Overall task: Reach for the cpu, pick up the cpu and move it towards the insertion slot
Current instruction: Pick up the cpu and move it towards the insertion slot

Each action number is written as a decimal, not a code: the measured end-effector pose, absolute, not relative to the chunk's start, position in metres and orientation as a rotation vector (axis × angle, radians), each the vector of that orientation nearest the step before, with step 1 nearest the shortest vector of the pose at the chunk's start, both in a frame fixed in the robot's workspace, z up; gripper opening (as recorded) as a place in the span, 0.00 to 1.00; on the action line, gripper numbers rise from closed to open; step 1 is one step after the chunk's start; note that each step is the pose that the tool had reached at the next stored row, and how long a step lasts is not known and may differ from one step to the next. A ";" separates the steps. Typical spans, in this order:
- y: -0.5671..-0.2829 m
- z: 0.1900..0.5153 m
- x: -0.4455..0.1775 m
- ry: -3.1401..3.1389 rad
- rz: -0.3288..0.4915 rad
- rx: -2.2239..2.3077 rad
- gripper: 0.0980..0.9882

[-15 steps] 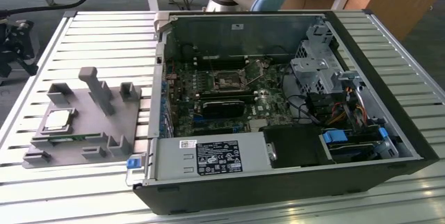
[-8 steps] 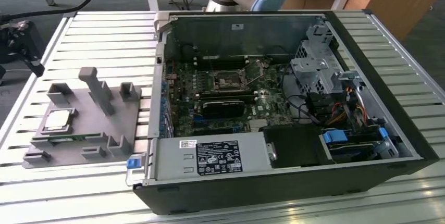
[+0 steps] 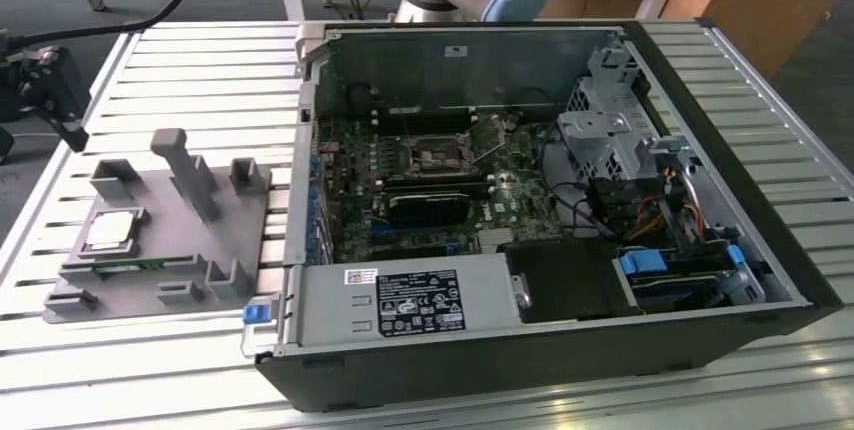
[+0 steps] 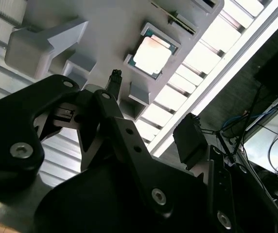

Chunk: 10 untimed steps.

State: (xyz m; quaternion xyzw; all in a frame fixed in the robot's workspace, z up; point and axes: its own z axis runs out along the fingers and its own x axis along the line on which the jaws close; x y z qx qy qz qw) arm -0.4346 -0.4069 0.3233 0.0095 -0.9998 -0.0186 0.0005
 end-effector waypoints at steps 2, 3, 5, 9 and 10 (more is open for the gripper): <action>-0.407 0.322 -0.435 -3.140 -0.058 0.030 0.68; -0.407 0.322 -0.435 -3.140 -0.059 0.030 0.68; -0.407 0.320 -0.435 -3.140 -0.059 0.030 0.68; -0.407 0.318 -0.435 -3.140 -0.059 0.030 0.68; -0.408 0.317 -0.435 -3.140 -0.059 0.030 0.68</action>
